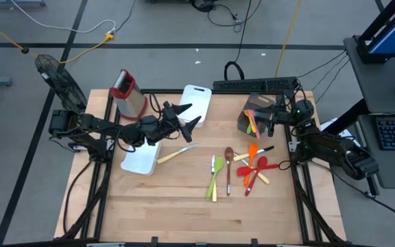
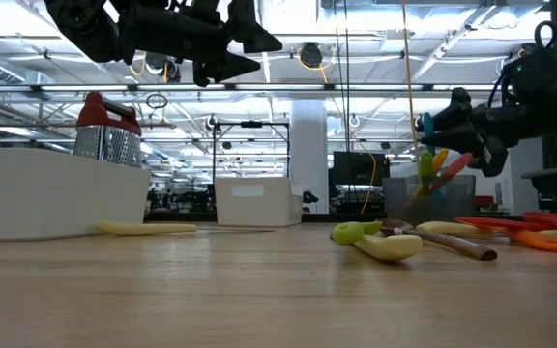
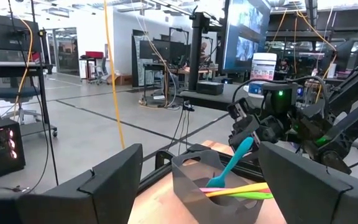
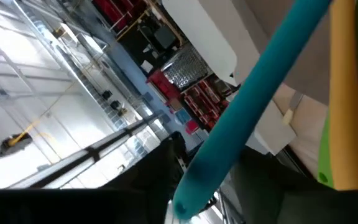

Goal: Pick & Place Kitchen Items
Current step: Put the blue spatula into the black bin, then put the red serving spoon into the top white bin

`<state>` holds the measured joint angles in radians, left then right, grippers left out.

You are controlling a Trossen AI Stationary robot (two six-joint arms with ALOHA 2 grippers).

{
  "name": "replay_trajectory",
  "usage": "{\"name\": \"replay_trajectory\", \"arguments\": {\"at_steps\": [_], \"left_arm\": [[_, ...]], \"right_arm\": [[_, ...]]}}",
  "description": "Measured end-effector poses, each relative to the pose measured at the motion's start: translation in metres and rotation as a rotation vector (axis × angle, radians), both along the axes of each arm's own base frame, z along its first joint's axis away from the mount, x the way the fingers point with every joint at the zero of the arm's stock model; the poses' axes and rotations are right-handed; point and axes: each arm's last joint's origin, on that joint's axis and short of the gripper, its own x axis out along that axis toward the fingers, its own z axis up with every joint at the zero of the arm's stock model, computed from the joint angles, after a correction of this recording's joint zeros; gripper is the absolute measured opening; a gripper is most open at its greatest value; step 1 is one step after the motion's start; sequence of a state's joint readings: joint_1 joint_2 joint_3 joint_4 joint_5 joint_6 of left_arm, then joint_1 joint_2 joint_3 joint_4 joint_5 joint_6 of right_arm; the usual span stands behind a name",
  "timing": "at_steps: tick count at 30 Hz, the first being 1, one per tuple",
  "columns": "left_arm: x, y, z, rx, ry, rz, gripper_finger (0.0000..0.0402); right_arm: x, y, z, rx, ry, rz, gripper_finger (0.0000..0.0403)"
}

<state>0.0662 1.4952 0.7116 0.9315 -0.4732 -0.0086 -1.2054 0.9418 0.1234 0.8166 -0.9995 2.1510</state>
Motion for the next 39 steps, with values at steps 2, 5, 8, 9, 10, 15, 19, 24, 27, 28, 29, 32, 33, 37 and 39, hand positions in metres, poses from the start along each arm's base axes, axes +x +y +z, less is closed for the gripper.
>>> {"name": "replay_trajectory", "arguments": {"at_steps": [2,5,8,9,10,15,19,24,27,28,29,32,33,37,39], "left_arm": [[0.000,0.000,0.000,0.000,0.000,-0.001,0.0321],[0.000,-0.001,0.000,0.000,0.000,-0.005,0.0315],[0.000,-0.002,0.000,0.000,0.000,-0.008,0.0311],[0.000,-0.003,0.000,0.000,0.000,-0.011,0.0311],[0.000,-0.003,0.000,0.000,0.000,-0.011,0.0311],[0.000,-0.004,0.000,0.000,0.000,-0.015,0.0310],[0.000,-0.004,0.000,0.000,0.000,-0.015,0.0310],[0.000,-0.004,0.000,0.000,0.001,-0.015,0.0310],[0.000,-0.004,0.000,0.004,0.002,-0.014,0.0310],[0.000,-0.004,0.000,0.003,0.002,-0.015,0.0310],[0.000,-0.004,0.000,0.003,0.002,-0.015,0.0310],[0.000,-0.004,0.000,0.003,0.002,-0.015,0.0310],[0.001,-0.004,0.000,0.002,0.003,-0.015,0.0310],[0.001,-0.004,-0.002,-0.027,0.007,-0.029,0.0310],[0.001,-0.005,-0.002,-0.061,-0.011,-0.034,0.0310]], "right_arm": [[0.000,0.000,0.002,-0.021,-0.007,-0.001,0.0164],[0.000,0.000,0.005,-0.054,-0.019,-0.001,0.0179],[0.000,0.000,0.007,-0.086,-0.024,0.000,0.0185],[0.000,0.000,0.007,-0.093,-0.026,0.002,0.0184],[0.001,0.001,0.007,-0.095,-0.026,0.006,0.0183],[0.006,0.004,0.007,-0.111,-0.023,0.049,0.0164],[0.013,0.009,0.007,-0.114,-0.025,0.101,0.0146],[0.018,0.012,0.006,-0.101,-0.022,0.141,0.0127],[0.018,0.012,0.003,-0.097,-0.006,0.141,0.0114],[0.018,0.012,0.003,-0.100,-0.004,0.140,0.0109],[0.018,0.012,0.003,-0.103,-0.005,0.140,0.0104],[0.018,0.013,0.007,-0.142,-0.024,0.139,0.0088],[0.017,0.013,0.009,-0.160,-0.032,0.138,0.0083],[0.016,0.015,0.018,-0.231,-0.072,0.135,0.0065],[0.016,0.017,0.023,-0.282,-0.094,0.136,0.0056]]}}
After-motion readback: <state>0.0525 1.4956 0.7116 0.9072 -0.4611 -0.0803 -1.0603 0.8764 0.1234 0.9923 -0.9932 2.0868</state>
